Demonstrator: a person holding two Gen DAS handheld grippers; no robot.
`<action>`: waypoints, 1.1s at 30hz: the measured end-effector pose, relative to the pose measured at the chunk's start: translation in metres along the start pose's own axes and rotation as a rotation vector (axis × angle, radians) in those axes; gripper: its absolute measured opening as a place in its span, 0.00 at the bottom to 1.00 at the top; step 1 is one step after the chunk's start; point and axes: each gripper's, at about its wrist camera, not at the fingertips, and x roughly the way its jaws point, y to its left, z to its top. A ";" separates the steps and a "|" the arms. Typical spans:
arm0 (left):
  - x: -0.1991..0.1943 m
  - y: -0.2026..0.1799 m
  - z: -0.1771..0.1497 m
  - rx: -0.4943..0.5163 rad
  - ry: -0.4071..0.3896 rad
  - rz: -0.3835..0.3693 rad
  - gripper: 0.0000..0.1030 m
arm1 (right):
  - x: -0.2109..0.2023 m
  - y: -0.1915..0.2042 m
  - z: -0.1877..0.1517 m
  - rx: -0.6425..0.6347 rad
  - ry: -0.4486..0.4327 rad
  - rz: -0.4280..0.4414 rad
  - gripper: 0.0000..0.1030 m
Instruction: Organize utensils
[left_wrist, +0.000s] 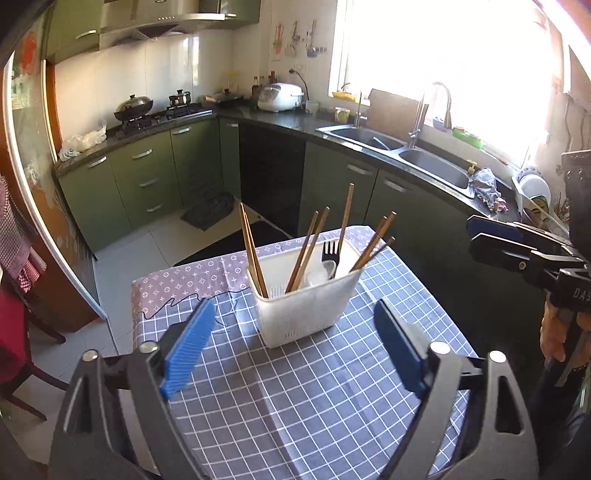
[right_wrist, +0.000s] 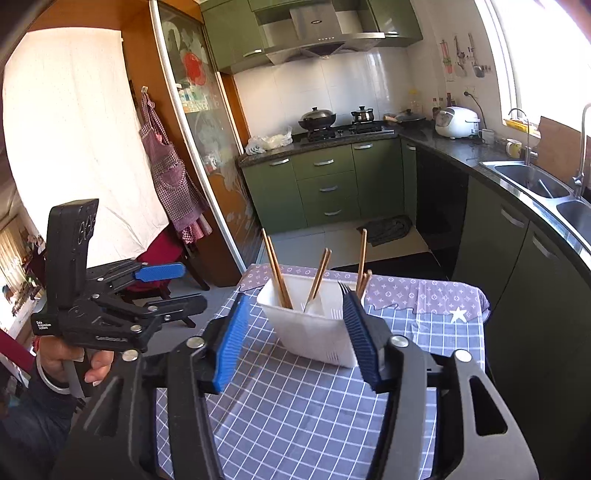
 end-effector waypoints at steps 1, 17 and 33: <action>-0.008 -0.003 -0.015 -0.006 -0.025 0.005 0.90 | -0.009 -0.001 -0.015 0.012 -0.011 0.004 0.66; -0.110 -0.048 -0.163 -0.055 -0.228 0.137 0.93 | -0.103 0.043 -0.189 -0.015 -0.187 -0.160 0.95; -0.159 -0.059 -0.185 -0.083 -0.303 0.161 0.93 | -0.177 0.080 -0.222 -0.044 -0.283 -0.223 0.95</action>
